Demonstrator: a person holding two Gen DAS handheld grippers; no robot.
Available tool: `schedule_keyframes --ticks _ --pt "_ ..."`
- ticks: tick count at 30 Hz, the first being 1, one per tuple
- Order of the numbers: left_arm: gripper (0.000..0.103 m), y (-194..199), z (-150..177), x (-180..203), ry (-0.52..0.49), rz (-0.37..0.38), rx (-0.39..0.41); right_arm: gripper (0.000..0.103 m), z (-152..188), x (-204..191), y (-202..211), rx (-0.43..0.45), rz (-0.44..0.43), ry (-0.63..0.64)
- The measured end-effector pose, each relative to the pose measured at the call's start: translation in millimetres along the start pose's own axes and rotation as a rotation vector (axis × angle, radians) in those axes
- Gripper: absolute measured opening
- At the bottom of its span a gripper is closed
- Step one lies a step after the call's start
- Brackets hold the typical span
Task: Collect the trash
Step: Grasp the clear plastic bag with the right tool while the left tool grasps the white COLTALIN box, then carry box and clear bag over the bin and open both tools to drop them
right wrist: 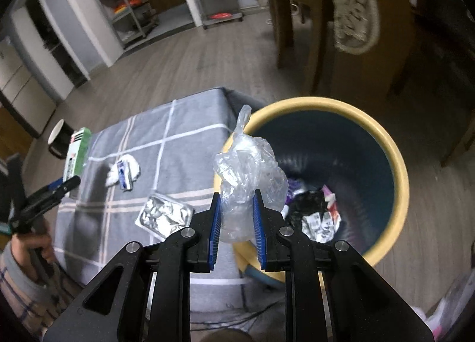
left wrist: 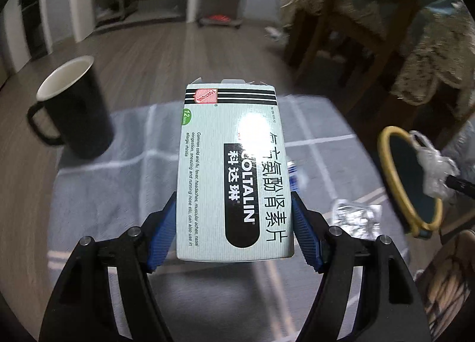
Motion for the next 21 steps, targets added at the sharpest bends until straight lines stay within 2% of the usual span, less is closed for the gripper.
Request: schedule_keyframes --ticks 2,10,21 --pt "0.070 9 -4 4 -0.022 0.049 0.022 0.022 -3 4 6 0.017 0.012 0.001" --pt "0.070 10 -3 40 -0.103 0.114 0.020 0.022 -3 27 23 0.044 0.030 -0.038" --pt "0.070 2 5 91 -0.204 0.186 -0.049 0.022 0 61 27 0.073 0.005 -0.184"
Point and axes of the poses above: each gripper's, at about its wrist camera, not at the fingertips, and y roughly against the way its jaws point, x to its right, z to its underside, the point moved 4 cm from there along -y, roughly the way its jaws point, and after that the axes turned 5 degrees about -z, right-handed, at the moved point
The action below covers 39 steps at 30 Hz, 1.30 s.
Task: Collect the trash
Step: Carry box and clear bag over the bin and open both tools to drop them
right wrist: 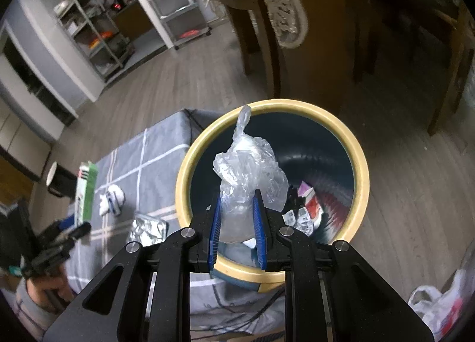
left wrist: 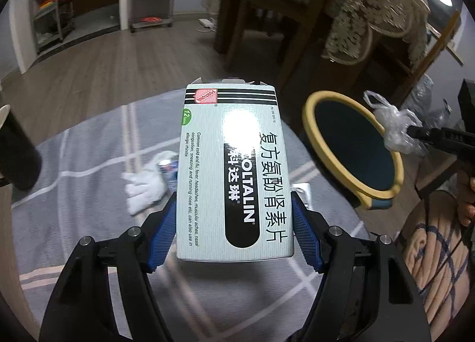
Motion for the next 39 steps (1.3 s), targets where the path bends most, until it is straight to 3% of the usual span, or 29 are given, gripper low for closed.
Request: schedule_keyframes --ticks 7,14,20,30,39 --pt "0.070 -15 -18 47 -0.018 0.097 -0.035 0.022 2 3 -4 -0.001 0.002 -0.016" --pt "0.070 -37 -45 119 -0.087 0.170 -0.068 0.022 4 13 -1 0.007 -0.007 -0.061" --pt "0.070 -65 -58 164 -0.136 0.188 -0.120 0.022 4 20 -4 -0.012 0.005 -0.090" --pt "0.071 -106 -60 190 -0.143 0.166 -0.210 0.022 1 32 -8 -0.019 0.004 -0.137" --pt "0.071 -103 -56 183 -0.122 0.172 -0.203 0.022 3 31 -13 -0.042 0.015 -0.129"
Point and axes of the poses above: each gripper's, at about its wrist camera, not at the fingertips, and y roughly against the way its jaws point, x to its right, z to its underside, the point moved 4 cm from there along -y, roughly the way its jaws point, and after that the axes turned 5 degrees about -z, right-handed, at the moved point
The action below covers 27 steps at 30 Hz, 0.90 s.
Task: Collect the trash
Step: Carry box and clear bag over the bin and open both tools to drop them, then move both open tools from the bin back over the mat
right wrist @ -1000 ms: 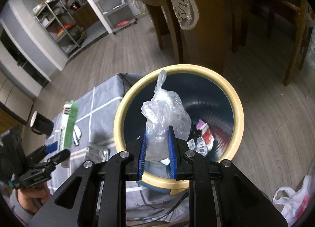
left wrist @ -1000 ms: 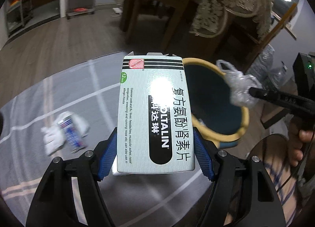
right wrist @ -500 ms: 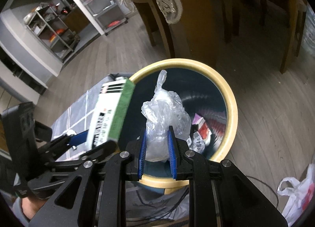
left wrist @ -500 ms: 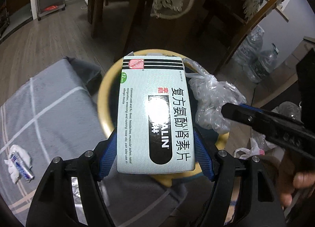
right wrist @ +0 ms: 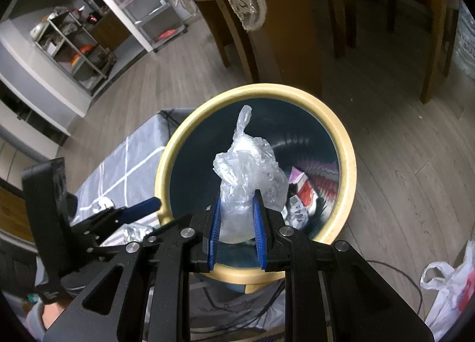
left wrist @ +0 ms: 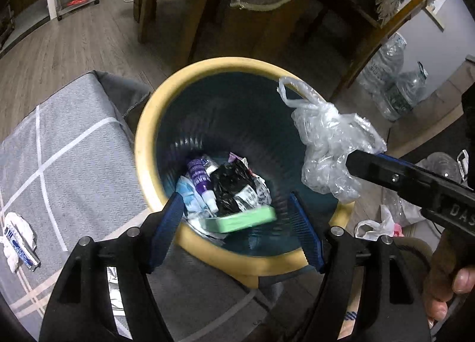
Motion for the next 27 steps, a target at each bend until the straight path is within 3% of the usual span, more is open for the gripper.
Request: schedule_keyframes --ticks 15,24,27 --pt "0.071 33 11 -34 0.037 -0.015 0.053 0.033 0 -2 -5 -0.028 0.019 0.017" --pt "0.072 66 28 -82 0.076 -0.059 0.083 0.034 0 -5 -4 -0.031 0.032 0.028" --pt "0.078 83 41 -104 0.080 -0.085 0.099 0.037 1 -8 -3 -0.030 0.039 0.037"
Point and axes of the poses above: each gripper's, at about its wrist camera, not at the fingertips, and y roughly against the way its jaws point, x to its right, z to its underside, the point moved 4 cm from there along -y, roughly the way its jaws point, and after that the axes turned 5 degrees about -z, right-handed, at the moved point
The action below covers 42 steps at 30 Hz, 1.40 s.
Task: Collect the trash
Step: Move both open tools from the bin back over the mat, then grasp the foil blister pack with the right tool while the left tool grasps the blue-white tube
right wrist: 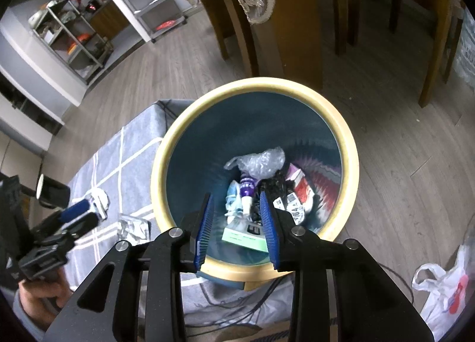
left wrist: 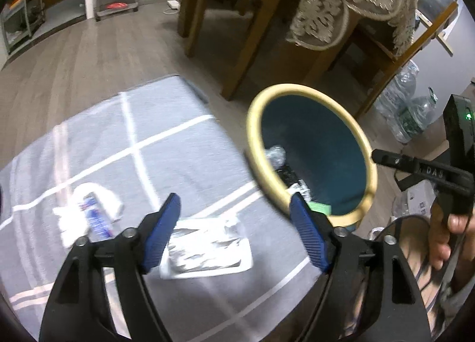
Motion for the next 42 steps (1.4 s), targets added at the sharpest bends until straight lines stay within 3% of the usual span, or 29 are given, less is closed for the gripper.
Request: schedule_keyframes --ticks 10,17,20,22,29,38,42 --pt "0.078 43 34 -96 0.082 -0.091 0.029 0.042 0 -8 -2 -0.009 0.029 0.038" --pt "0.077 37 55 -139 0.172 -0.117 0.036 0.046 3 -24 -2 -0.011 0.092 0.118" --pt "0.073 27 57 -146 0.188 -0.122 0.038 0.046 8 -38 -1 -0.011 0.106 0.166" --pt "0.067 19 55 -146 0.179 -0.119 0.041 0.047 12 -47 -4 -0.018 0.089 0.174" --pt "0.061 -13 47 -129 0.144 -0.080 0.017 0.047 40 -99 -24 -0.063 0.014 0.261" --pt "0.052 -42 38 -132 0.158 -0.135 0.003 0.047 66 -127 -45 -0.092 -0.009 0.347" --pt "0.029 -47 37 -133 0.134 -0.178 -0.004 0.047 68 -127 -50 -0.103 -0.003 0.354"
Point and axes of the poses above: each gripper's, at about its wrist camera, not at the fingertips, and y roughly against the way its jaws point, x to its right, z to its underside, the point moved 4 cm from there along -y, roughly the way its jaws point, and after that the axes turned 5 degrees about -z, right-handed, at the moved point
